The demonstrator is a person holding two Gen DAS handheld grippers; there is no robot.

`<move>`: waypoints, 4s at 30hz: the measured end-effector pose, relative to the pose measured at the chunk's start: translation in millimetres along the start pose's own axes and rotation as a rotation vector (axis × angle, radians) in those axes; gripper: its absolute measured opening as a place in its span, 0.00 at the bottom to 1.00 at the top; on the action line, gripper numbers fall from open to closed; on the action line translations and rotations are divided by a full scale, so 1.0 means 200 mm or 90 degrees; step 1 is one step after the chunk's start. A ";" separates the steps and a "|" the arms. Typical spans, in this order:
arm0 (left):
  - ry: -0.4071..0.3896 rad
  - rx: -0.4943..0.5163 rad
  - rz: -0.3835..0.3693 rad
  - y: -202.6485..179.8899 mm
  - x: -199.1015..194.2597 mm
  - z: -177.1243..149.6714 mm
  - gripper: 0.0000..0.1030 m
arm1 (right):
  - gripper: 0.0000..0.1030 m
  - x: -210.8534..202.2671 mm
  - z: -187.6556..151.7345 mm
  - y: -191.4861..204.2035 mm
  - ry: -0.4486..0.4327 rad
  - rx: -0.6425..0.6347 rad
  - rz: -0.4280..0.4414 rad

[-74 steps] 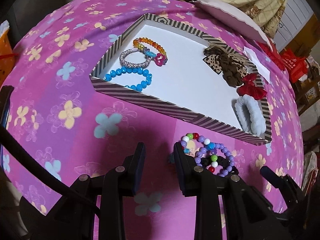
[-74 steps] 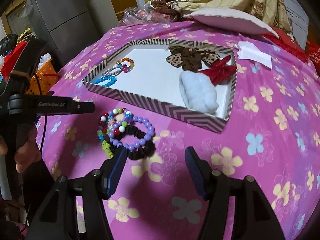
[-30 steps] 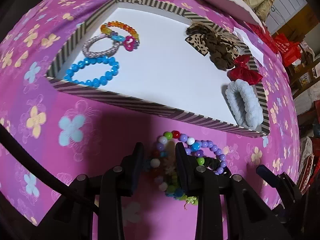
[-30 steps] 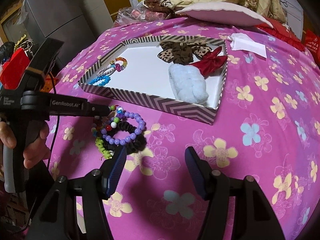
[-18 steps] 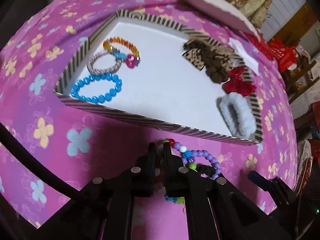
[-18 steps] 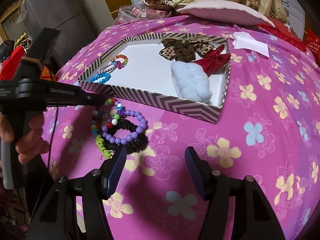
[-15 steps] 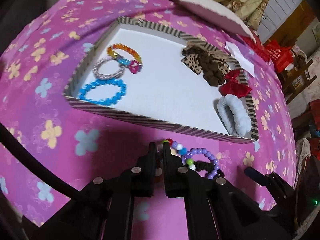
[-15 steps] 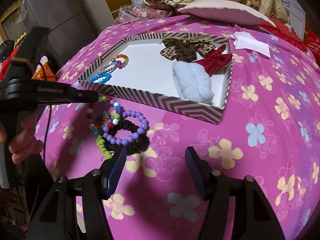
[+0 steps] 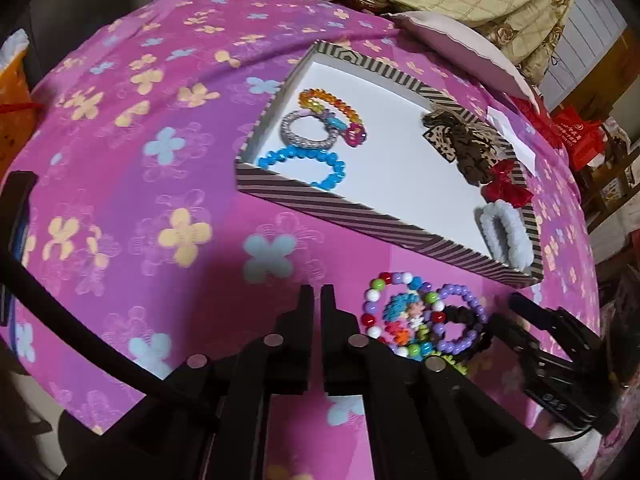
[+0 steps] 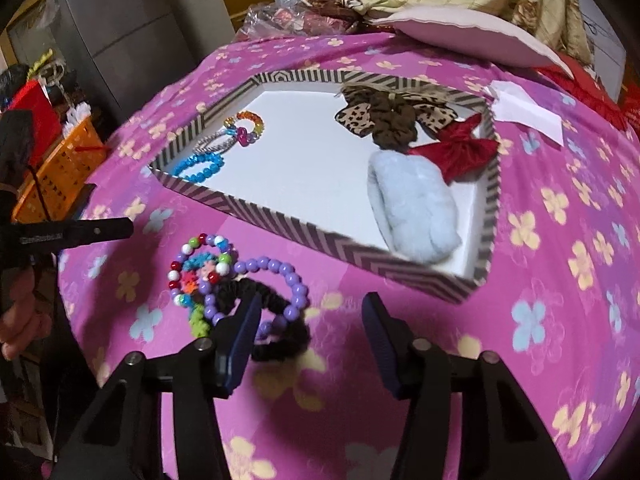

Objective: Organize jewelry
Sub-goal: 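Grasp the multicolour bead bracelet with the left tool while the right tool grasps the purple bead bracelet, then carry both bracelets into the tray and open both tools to release them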

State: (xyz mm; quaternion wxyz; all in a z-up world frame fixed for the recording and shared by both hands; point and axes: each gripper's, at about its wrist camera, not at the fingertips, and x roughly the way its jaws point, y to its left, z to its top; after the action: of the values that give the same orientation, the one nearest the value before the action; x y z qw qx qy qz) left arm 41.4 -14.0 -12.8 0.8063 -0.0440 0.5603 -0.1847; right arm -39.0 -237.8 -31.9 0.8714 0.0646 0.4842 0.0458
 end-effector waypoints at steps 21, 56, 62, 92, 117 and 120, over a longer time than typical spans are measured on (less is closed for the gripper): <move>0.052 0.074 0.026 -0.22 0.23 0.03 0.25 | 0.26 0.12 0.02 0.07 0.023 -0.109 -0.059; -0.095 0.052 0.016 -0.12 -0.49 0.06 0.21 | 0.09 -0.64 0.07 0.07 -0.129 -0.138 -0.057; -0.104 0.069 0.025 -0.18 -0.49 0.10 0.21 | 0.09 -0.63 0.12 0.10 -0.128 -0.155 -0.060; -0.029 0.083 0.039 -0.46 0.14 0.69 0.21 | 0.09 0.03 0.52 0.07 -0.044 -0.080 0.030; -0.038 0.029 0.172 -0.21 0.49 0.97 0.36 | 0.23 0.26 0.59 -0.16 -0.020 0.010 -0.011; -0.043 0.030 0.155 -0.22 0.43 0.92 0.41 | 0.35 0.18 0.57 -0.15 -0.037 0.014 0.001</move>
State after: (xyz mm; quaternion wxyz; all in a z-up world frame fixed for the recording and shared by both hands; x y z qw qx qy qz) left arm 225.5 -109.6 -9.2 0.8418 0.0372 0.5297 -0.0971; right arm 77.7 -270.0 -7.0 0.8843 0.0757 0.4591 0.0390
